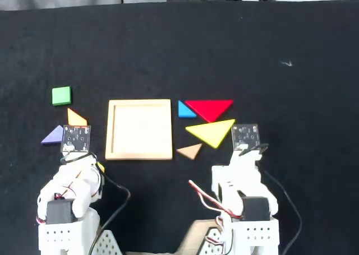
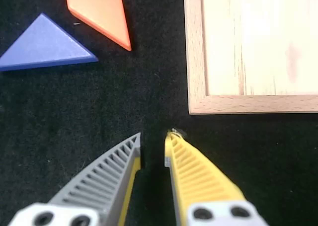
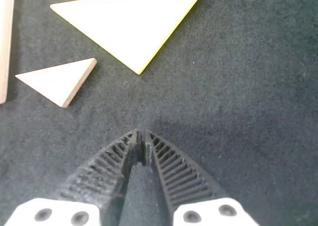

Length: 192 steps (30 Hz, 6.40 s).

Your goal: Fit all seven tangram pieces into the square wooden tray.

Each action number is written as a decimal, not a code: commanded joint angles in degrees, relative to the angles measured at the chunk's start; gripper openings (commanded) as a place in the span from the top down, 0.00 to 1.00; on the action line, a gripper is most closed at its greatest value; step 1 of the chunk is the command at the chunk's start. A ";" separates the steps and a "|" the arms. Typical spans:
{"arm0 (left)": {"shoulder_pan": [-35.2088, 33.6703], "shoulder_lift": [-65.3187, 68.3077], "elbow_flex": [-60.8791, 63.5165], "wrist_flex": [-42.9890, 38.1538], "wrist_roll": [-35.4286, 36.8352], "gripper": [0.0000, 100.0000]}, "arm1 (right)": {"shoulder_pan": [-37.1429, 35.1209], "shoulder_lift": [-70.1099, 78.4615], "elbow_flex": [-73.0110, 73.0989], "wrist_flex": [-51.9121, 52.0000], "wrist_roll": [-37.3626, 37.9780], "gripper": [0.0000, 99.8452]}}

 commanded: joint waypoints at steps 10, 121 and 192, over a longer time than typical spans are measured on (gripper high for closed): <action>-0.22 -0.44 1.10 0.35 -0.26 0.91 | -0.79 -5.05 -0.13 0.26 -0.70 0.99; -6.20 -0.44 1.19 0.35 -0.35 0.91 | 8.00 109.23 -81.98 -5.71 64.79 0.99; -6.29 -0.44 1.19 0.35 -0.35 0.91 | -8.62 103.43 -57.54 -19.69 66.46 0.72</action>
